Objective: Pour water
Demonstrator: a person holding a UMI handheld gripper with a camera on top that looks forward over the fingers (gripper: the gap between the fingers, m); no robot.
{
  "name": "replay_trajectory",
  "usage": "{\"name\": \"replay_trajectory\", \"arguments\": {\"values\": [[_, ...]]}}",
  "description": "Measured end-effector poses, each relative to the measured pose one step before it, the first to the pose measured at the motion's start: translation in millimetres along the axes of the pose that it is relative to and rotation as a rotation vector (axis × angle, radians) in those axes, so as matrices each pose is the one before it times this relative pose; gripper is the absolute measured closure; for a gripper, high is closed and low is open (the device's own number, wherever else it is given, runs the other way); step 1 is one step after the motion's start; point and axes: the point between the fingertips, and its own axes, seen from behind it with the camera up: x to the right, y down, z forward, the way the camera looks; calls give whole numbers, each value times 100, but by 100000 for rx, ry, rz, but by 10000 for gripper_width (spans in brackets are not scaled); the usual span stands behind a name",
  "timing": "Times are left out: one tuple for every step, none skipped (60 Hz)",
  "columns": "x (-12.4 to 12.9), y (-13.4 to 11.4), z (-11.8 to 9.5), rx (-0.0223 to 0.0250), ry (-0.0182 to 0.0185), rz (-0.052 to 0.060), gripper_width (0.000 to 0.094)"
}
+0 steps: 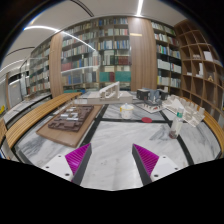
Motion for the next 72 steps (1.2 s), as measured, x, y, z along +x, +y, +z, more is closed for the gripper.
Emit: {"name": "replay_trajectory", "arguments": {"values": [[899, 484, 304, -387, 668, 41, 100], [855, 494, 309, -372, 704, -13, 100], [892, 518, 326, -396, 675, -129, 103], [949, 522, 315, -400, 789, -201, 102], [488, 327, -57, -726, 1100, -172, 103], [944, 236, -147, -775, 1112, -27, 102], [1432, 839, 794, -109, 1061, -110, 102], [1134, 554, 442, -529, 1337, 59, 102], [1172, 524, 506, -514, 1361, 148, 101], [1194, 491, 543, -540, 1320, 268, 101], [1179, 482, 537, -533, 1270, 249, 103], [1150, 374, 550, -454, 1211, 269, 101], [876, 97, 240, -599, 1416, 271, 101], [1163, 263, 551, -169, 1277, 454, 101], [1381, 226, 453, -45, 1168, 490, 102], [1167, 178, 601, -12, 1416, 527, 101], [1176, 114, 633, 12, 1347, 441, 103], [1148, 91, 653, -22, 1272, 391, 102], [1115, 70, 663, -70, 1280, 492, 102], [1055, 24, 679, 40, 1337, 697, 104], [859, -141, 730, 215, 1469, 762, 104], [1128, -306, 701, 474, 1151, 632, 107], [1042, -87, 739, 666, 920, 358, 107], [901, -150, 740, 456, 1256, 213, 105], [754, -258, 772, 443, 1530, 228, 106], [975, -194, 783, 562, 1052, 173, 102], [760, -306, 790, 846, 988, 317, 103], [508, -411, 802, 937, 896, 466, 105], [619, -396, 823, 861, 390, 559, 104], [606, -339, 905, 808, 199, 583, 104], [463, -353, 888, 900, 229, 597, 104], [443, -350, 905, 864, 268, 489, 104], [431, -312, 907, 709, 328, 410, 105], [300, -326, 831, 710, 423, 351, 106], [420, -333, 902, 661, 367, 231, 105], [380, -341, 910, 678, 447, 192, 104], [174, -307, 758, 713, 494, 187, 105], [522, -467, 1028, 599, 17, 82, 105], [223, -376, 839, 827, -34, 109, 106], [6, -263, 729, 998, 122, 146, 108], [399, -436, 983, 639, -125, 74, 108], [221, -263, 789, 564, 132, 23, 110], [197, -246, 752, 555, 80, -157, 112], [-73, -61, 518, 1025, 319, -111, 113], [207, -343, 734, 840, 247, -52, 117], [321, -427, 877, 604, 193, 151, 119], [164, -157, 669, 398, 256, 263, 121], [54, -37, 641, 29, 104, 270, 124], [-10, 19, 581, -221, -177, 203, 133], [-131, -16, 503, -40, -670, 265, 143], [-285, -2, 526, 635, -1145, 414, 158], [-296, -233, 240, 599, -1151, 423, 179], [-157, -89, 355, 585, -815, 276, 204], [-220, -82, 290, 526, -574, 9, 229], [-188, -67, 241, 428, -442, -304, 258], [-204, -131, 171, 726, -440, -480, 309], [-132, -162, 125, 893, -169, -692, 362], [-3, -133, 133, 977, 551, -970, 362], [-72, 161, 75, -87, 488, -994, 366], [-33, 81, 310, 756, 187, -778, 376], [-198, -287, -23, 534, 210, -705, 385], [-133, -92, 31, 358, -135, -481, 393], [-103, 9, 2, -112, -221, -331, 407], [-83, -26, 47, 63, -9, -72, 413], [-40, -20, 8, 63, 114, -106, 428], [5, 30, 3, -180, 197, -119, 436], [96, 90, -10, 116, 102, -153, 442], [-36, -23, 30, -284, 77, -50, 444], [-55, 13, 33, 28, 67, -258, 466], [62, -47, -20, -149, 278, -281, 468], [112, -20, -6, -174, 524, -231, 468], [92, -8, -18, -226, 422, -385, 469]]}}
